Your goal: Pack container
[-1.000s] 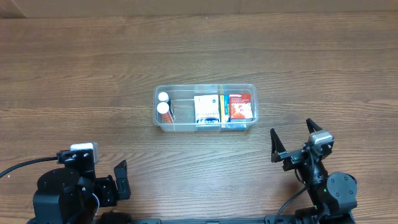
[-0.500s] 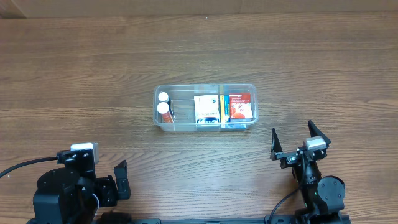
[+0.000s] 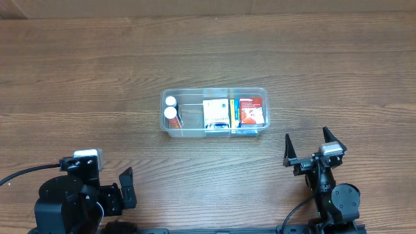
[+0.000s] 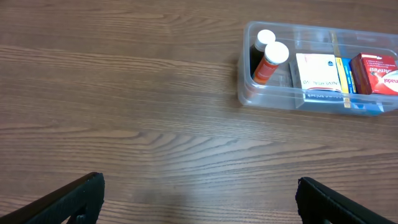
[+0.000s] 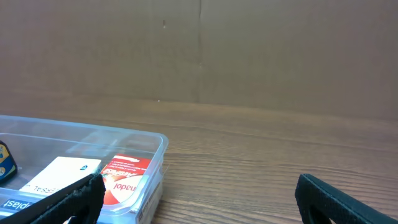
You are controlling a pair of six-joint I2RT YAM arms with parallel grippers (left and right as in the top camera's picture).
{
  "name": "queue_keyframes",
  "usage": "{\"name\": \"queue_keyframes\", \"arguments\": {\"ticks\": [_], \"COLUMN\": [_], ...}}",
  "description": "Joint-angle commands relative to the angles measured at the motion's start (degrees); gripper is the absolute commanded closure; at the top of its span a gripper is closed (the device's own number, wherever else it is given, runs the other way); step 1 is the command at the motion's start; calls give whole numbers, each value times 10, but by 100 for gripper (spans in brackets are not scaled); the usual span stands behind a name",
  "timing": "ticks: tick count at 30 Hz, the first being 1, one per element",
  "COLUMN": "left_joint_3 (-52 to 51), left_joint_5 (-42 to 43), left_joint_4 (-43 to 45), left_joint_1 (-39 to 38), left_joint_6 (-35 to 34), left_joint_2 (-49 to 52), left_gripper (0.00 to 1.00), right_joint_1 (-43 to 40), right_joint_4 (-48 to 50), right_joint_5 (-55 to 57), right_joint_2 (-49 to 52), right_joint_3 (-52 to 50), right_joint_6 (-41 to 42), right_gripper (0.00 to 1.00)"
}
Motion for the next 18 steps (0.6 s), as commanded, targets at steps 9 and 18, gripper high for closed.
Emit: {"name": "queue_keyframes", "arguments": {"ticks": [9,18], "left_joint_3": [-1,-7], "left_joint_5": [-7,-17], "left_joint_4": [2,-3], "left_joint_1": [2,2], "left_joint_6": [-12,0], "left_joint_2": [-5,-13], "left_gripper": [0,0], "right_joint_1": [1,1], "right_joint_4": [4,4], "right_joint_5": [8,8], "right_joint_2": [-6,-6], "right_joint_3": [-6,-6], "right_joint_6": [4,4], "right_gripper": [0,0]}}
